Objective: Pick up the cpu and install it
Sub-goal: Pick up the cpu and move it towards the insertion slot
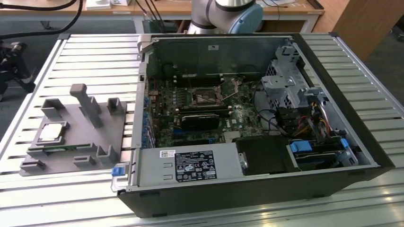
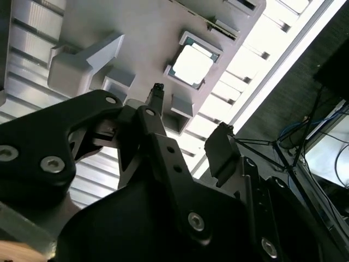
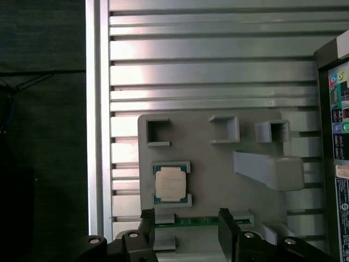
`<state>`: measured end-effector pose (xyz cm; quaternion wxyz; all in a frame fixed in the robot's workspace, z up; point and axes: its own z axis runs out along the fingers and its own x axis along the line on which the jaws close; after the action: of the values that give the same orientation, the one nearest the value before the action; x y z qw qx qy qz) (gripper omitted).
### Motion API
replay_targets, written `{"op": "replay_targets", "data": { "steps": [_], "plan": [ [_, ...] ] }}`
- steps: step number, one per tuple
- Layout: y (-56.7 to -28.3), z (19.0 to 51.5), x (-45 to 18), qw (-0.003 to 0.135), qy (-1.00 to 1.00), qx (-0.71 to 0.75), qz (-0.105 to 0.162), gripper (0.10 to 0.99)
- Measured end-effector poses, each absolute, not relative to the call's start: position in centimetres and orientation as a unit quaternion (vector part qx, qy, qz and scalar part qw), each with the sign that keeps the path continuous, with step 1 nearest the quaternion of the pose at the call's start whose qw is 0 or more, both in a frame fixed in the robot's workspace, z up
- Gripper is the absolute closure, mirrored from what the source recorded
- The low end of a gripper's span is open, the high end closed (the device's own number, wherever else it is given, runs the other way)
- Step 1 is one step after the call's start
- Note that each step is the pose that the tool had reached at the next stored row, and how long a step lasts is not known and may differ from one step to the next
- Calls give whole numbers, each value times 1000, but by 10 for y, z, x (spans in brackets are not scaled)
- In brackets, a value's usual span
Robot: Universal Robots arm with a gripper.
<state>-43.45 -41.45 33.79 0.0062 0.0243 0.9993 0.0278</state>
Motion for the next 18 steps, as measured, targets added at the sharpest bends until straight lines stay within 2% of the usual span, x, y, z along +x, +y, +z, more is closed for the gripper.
{"op": "replay_targets", "data": {
  "steps": [1, 18],
  "plan": [
    [-414, 336, -435, 6, 999, 24, 28, 498],
    [-414, 319, -435, 5, 999, 23, 28, 498]
  ]
}}
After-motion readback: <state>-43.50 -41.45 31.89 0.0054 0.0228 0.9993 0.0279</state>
